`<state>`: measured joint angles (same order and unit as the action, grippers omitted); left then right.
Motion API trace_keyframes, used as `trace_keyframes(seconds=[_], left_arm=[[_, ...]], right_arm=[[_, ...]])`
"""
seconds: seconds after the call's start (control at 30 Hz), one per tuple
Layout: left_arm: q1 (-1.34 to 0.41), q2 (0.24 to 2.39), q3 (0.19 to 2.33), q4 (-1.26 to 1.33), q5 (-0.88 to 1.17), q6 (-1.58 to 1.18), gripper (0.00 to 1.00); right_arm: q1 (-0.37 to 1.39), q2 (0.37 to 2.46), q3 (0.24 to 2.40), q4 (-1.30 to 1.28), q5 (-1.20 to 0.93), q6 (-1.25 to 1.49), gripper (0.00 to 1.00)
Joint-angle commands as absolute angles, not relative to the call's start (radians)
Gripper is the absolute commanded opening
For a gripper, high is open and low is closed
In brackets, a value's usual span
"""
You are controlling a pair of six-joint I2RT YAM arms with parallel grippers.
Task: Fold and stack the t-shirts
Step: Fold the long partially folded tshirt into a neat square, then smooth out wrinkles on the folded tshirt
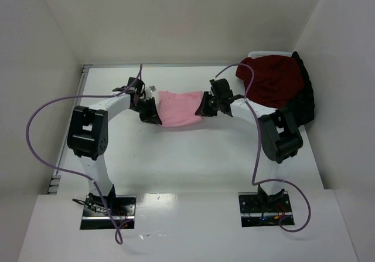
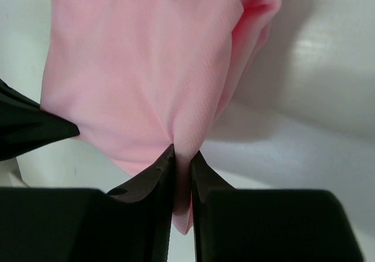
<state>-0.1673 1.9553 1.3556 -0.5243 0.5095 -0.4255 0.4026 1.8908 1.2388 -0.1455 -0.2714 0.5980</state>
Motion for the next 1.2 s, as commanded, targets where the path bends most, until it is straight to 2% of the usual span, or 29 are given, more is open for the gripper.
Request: trace_keyframes(seconds=[0.0,0.13,0.17,0.2,0.23,0.3,0.33,0.37,0.5,0.63,0.77,0.8,0.97,1.17], left_arm=[[-0.185,1.847,1.280,-0.632,0.477,-0.434,0.11],[-0.216,1.767,1.175,-0.666,0.477,-0.482,0.16],[-0.230,1.753,1.160,-0.676,0.477,-0.482,0.20],[-0.230,1.735,1.151,-0.687,0.488,-0.491,0.28],[-0.230,1.726,1.150,-0.701,0.488,-0.491,0.51],[-0.230,1.707,1.150,-0.736,0.465,-0.500,0.60],[-0.230,1.686,1.170,-0.747,0.434,-0.500,0.65],[-0.230,1.677,1.199,-0.764,0.422,-0.509,0.78],[-0.230,1.657,1.291,-0.785,0.364,-0.520,0.86],[-0.170,1.675,1.344,-0.743,0.316,-0.529,0.87],[-0.141,1.778,1.405,-0.649,0.316,-0.511,0.81],[-0.141,1.826,1.434,-0.638,0.330,-0.502,0.76],[-0.141,1.911,1.468,-0.569,0.365,-0.502,0.63],[-0.141,1.968,1.505,-0.569,0.377,-0.502,0.62]], right_arm=[[0.403,1.775,1.158,-0.192,-0.262,0.545,0.19],[0.413,1.715,1.097,-0.247,-0.296,0.525,0.31],[0.413,1.703,1.097,-0.273,-0.305,0.525,0.40],[0.413,1.703,1.086,-0.285,-0.305,0.525,0.45],[0.422,1.694,1.075,-0.294,-0.317,0.535,0.52],[0.422,1.666,1.075,-0.304,-0.318,0.544,0.62],[0.422,1.654,1.075,-0.304,-0.298,0.545,0.63],[0.422,1.641,1.075,-0.304,-0.264,0.545,0.63],[0.422,1.620,1.136,-0.266,-0.236,0.534,0.66],[0.422,1.705,1.213,-0.221,-0.247,0.525,0.66],[0.422,1.818,1.287,-0.199,-0.256,0.525,0.65],[0.422,1.842,1.325,-0.199,-0.265,0.525,0.63],[0.422,1.965,1.394,-0.225,-0.265,0.506,0.59],[0.422,2.026,1.449,-0.216,-0.265,0.497,0.58]])
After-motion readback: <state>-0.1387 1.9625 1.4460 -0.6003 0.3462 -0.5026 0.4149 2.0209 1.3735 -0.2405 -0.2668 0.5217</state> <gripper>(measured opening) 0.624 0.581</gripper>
